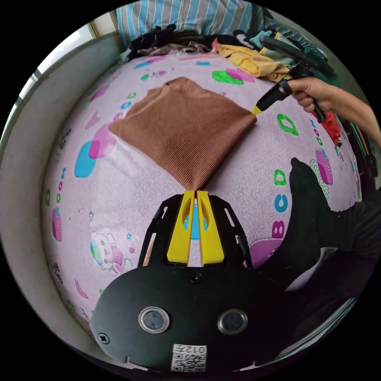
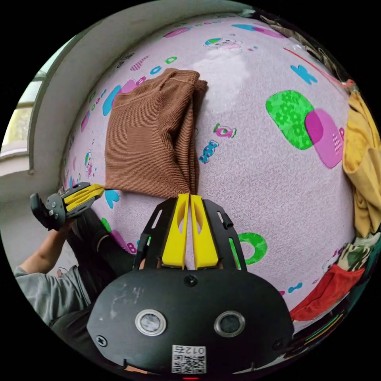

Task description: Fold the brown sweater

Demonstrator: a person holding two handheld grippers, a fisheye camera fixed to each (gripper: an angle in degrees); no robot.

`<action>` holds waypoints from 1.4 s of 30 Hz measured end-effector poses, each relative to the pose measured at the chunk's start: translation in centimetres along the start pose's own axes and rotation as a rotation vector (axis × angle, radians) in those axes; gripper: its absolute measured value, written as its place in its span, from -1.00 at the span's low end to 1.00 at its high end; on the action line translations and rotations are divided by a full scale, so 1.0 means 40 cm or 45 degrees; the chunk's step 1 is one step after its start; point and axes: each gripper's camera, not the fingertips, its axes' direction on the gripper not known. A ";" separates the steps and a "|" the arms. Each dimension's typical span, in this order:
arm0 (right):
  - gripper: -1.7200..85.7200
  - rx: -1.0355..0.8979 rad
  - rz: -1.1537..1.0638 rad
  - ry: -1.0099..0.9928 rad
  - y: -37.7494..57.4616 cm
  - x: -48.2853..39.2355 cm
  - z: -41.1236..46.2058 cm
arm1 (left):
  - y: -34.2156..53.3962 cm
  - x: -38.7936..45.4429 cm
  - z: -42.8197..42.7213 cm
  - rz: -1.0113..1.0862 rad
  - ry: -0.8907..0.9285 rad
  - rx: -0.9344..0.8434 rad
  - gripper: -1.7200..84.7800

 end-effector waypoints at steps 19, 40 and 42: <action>-0.96 0.150 -0.167 0.060 -0.098 -0.190 -0.109 | -0.032 0.061 -0.089 0.110 -0.185 0.021 -0.94; -0.98 0.015 -0.527 0.454 -0.238 -0.510 0.051 | -0.225 0.098 0.086 0.256 -0.201 -0.110 -0.95; -0.98 -0.016 -0.523 0.482 -0.242 -0.533 0.057 | -0.226 0.102 0.088 0.253 -0.205 -0.118 -0.95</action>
